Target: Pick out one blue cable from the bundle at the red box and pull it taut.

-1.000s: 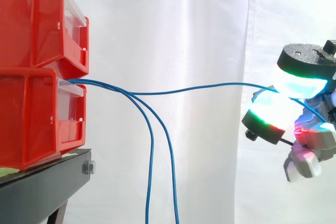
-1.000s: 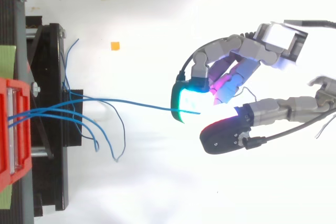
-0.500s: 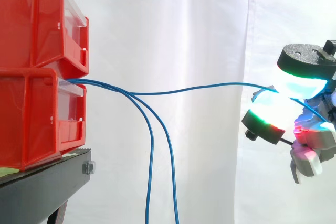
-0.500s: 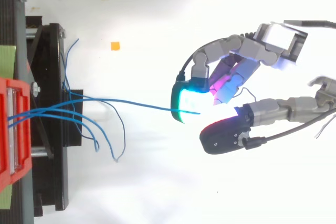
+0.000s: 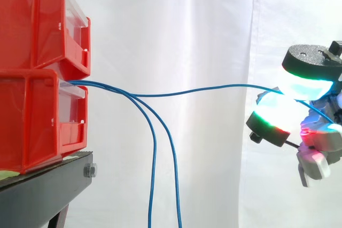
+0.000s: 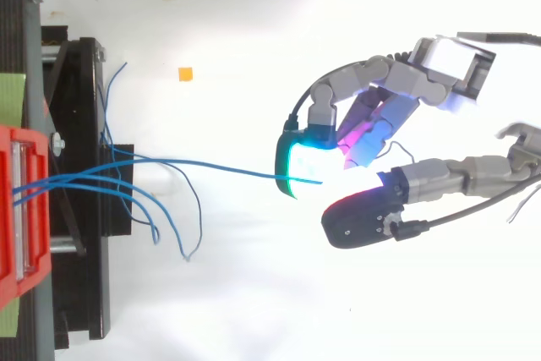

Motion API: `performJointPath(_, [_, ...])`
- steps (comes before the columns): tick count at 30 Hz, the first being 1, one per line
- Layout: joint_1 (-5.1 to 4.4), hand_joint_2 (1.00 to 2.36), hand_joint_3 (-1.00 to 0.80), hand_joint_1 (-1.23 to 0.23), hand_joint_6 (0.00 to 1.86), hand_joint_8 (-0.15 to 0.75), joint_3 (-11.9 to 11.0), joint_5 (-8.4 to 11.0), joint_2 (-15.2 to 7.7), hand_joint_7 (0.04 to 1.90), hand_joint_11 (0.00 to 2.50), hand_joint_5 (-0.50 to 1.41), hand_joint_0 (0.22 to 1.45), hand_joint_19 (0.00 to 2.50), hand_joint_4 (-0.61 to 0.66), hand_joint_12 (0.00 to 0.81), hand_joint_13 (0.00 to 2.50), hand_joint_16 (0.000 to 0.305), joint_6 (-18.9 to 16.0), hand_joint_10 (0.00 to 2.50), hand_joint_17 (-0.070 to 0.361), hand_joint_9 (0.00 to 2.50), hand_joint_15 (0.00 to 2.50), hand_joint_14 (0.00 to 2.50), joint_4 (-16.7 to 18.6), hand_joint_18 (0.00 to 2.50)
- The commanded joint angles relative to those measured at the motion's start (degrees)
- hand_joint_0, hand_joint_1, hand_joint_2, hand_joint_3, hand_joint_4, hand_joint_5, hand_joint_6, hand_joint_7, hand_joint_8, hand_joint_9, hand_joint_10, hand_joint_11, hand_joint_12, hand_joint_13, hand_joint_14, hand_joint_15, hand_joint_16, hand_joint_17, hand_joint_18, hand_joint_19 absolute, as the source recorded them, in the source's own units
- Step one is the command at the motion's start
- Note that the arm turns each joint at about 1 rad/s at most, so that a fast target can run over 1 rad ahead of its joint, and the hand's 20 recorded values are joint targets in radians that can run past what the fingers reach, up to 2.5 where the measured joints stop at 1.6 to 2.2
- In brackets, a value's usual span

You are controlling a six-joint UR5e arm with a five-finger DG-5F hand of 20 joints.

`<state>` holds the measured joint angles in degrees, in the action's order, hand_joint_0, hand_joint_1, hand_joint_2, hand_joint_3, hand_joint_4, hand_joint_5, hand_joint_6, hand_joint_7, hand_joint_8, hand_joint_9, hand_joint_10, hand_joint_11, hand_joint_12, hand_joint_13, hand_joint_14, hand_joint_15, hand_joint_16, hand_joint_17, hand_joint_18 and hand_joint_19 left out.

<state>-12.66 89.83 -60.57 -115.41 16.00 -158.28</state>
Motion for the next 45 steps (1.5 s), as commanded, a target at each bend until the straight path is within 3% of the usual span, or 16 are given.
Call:
performJointPath(1, [0.0,1.02,-0.21,-0.74,0.9,0.251,0.0,0.01,0.0,1.14,1.01,-0.2,0.65,0.83,-0.21,0.21,1.11,0.026,0.0,0.03,0.058,1.29,0.73,0.03,0.0,0.69])
performJointPath(25, [0.0,1.02,-0.23,-0.75,0.9,0.256,0.0,0.01,0.0,1.11,1.0,-0.2,0.66,0.82,-0.2,0.22,1.05,0.025,0.0,0.03,0.056,1.28,0.7,0.03,0.0,0.61])
performJointPath(31, [0.0,1.02,-0.21,-0.75,0.89,0.269,0.0,0.01,-0.1,1.08,1.01,-0.19,0.66,0.84,-0.15,0.232,1.05,0.033,0.0,0.03,0.075,1.34,0.67,0.03,0.0,0.83])
performJointPath(45, [0.0,1.02,-0.2,-0.74,0.89,0.268,0.0,0.01,0.0,1.1,1.0,-0.19,0.65,0.82,-0.15,0.23,1.07,0.037,0.0,0.03,0.083,1.36,0.67,0.02,0.0,0.88])
